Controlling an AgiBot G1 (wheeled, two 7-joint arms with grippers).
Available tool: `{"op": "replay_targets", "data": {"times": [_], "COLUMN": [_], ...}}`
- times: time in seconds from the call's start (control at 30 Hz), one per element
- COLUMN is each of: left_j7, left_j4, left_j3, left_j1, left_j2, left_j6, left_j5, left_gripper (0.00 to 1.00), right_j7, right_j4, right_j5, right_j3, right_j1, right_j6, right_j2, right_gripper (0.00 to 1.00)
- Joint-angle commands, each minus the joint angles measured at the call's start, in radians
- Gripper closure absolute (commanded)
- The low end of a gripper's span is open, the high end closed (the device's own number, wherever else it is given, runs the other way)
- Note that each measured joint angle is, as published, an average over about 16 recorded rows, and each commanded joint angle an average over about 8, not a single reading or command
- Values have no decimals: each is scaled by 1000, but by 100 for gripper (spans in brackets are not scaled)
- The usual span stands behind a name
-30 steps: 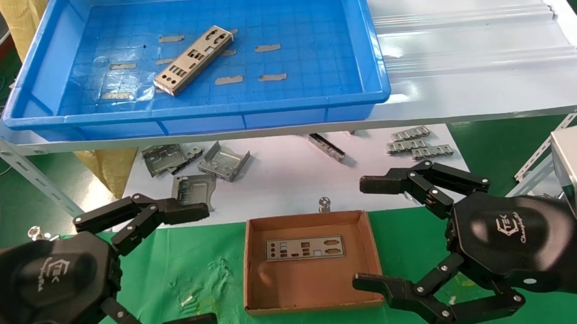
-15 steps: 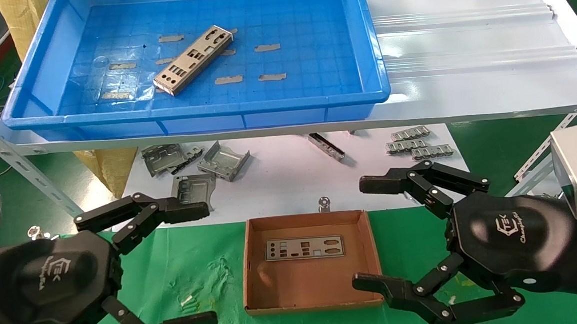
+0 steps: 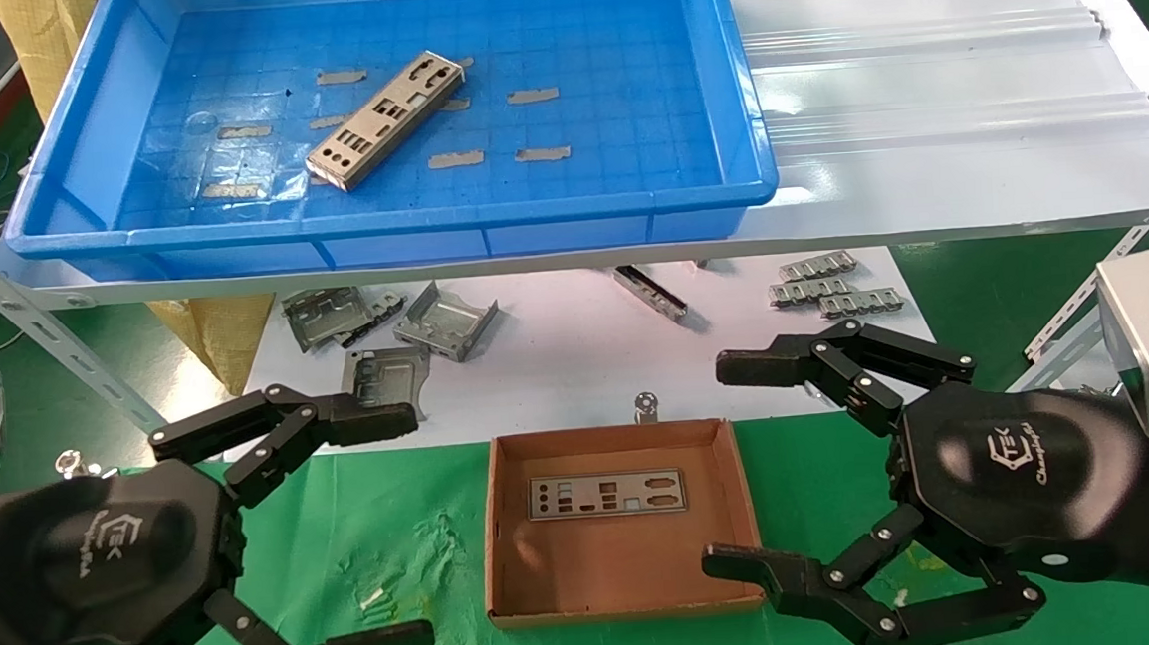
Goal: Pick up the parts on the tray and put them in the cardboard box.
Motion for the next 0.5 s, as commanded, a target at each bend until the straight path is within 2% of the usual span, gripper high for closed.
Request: {"op": "replay_targets", "data": {"times": [0.03,0.5], "left_j7": [0,0], "left_j4": [0,1], "left_j3": [0,1], "left_j1": [0,-1], "left_j2": [0,1], "left_j6": [0,0], "left_j5": [0,0], "left_gripper": [0,0], "right_j7": [0,0], "right_j4": [0,0], "right_j5": [0,0], "right_j3": [0,0], "right_j1": [0,0], "right_j6": [0,0], "right_j2": [0,0], "right_gripper": [0,0]}}
